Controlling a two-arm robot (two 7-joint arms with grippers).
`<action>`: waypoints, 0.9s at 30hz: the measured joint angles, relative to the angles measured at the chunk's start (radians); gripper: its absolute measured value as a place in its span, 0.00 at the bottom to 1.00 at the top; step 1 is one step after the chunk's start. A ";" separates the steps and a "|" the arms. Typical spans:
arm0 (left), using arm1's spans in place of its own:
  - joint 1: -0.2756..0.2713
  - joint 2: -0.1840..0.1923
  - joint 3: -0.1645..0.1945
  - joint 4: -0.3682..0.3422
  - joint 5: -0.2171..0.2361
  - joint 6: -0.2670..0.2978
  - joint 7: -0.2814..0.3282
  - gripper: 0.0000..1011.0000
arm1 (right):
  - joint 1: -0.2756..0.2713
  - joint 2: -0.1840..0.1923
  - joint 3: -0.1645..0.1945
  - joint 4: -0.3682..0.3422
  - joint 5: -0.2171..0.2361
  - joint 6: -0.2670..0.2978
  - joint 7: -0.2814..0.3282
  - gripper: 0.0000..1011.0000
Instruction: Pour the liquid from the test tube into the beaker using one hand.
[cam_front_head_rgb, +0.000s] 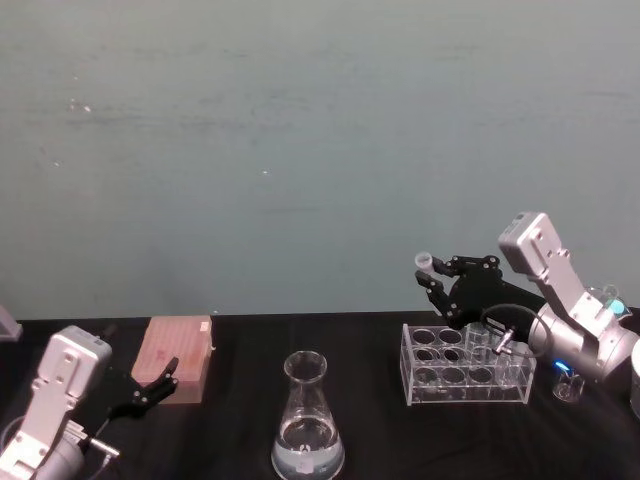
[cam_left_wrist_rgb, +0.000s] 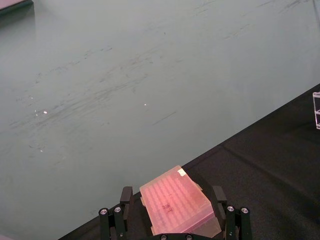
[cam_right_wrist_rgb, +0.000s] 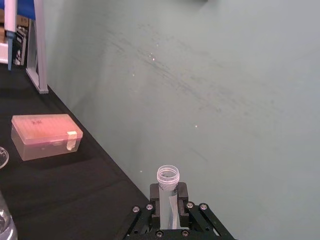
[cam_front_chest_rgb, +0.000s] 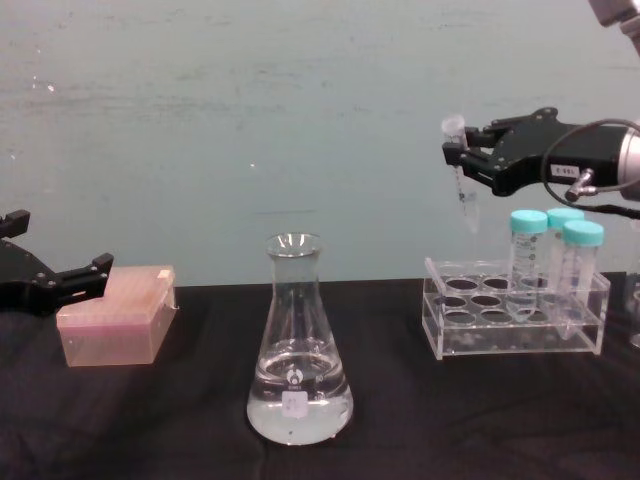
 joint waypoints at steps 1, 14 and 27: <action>0.000 0.000 0.000 0.000 0.000 0.000 0.000 0.99 | -0.006 0.003 -0.002 -0.012 -0.015 -0.008 -0.010 0.19; 0.000 0.000 0.000 0.000 0.000 0.000 0.000 0.99 | -0.062 0.021 -0.020 -0.124 -0.134 -0.058 -0.069 0.19; 0.000 0.000 0.000 0.000 0.000 0.000 0.000 0.99 | -0.096 0.028 -0.046 -0.208 -0.206 -0.093 -0.071 0.19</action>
